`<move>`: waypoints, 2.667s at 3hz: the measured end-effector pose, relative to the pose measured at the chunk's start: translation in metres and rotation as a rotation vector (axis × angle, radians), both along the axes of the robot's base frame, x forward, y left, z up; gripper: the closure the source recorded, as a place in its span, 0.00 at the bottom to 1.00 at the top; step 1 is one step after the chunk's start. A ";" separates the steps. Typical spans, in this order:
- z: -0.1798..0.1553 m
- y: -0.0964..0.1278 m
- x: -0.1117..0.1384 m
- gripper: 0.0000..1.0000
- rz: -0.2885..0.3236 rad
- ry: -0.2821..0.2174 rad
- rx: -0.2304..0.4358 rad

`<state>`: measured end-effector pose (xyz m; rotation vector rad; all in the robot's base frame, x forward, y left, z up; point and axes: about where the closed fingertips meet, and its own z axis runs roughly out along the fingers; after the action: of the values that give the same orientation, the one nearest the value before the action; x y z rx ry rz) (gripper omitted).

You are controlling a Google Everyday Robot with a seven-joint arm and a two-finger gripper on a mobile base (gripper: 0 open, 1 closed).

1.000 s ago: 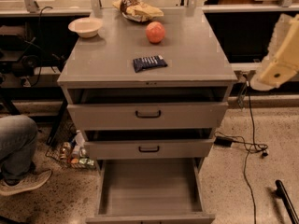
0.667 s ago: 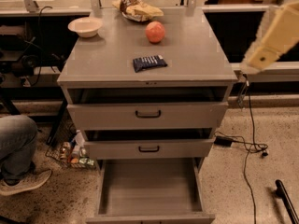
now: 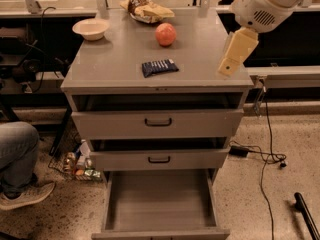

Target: Place rxbar blueberry into bottom drawer

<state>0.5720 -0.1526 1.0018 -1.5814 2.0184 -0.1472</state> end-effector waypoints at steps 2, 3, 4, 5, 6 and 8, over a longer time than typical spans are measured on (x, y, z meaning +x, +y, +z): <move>-0.004 0.001 0.004 0.00 -0.002 -0.004 0.035; -0.011 0.010 0.026 0.00 0.029 -0.007 0.081; -0.027 0.027 0.086 0.00 0.085 -0.005 0.166; -0.044 0.049 0.131 0.00 0.105 -0.001 0.232; -0.069 0.070 0.160 0.00 0.115 0.036 0.283; -0.117 0.129 0.178 0.00 0.243 0.154 0.212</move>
Offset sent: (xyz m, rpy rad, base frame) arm 0.0111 0.0008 -0.0103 0.0831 -0.0091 -0.0089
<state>0.7495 -0.0234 0.8851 -1.7262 1.8621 0.2793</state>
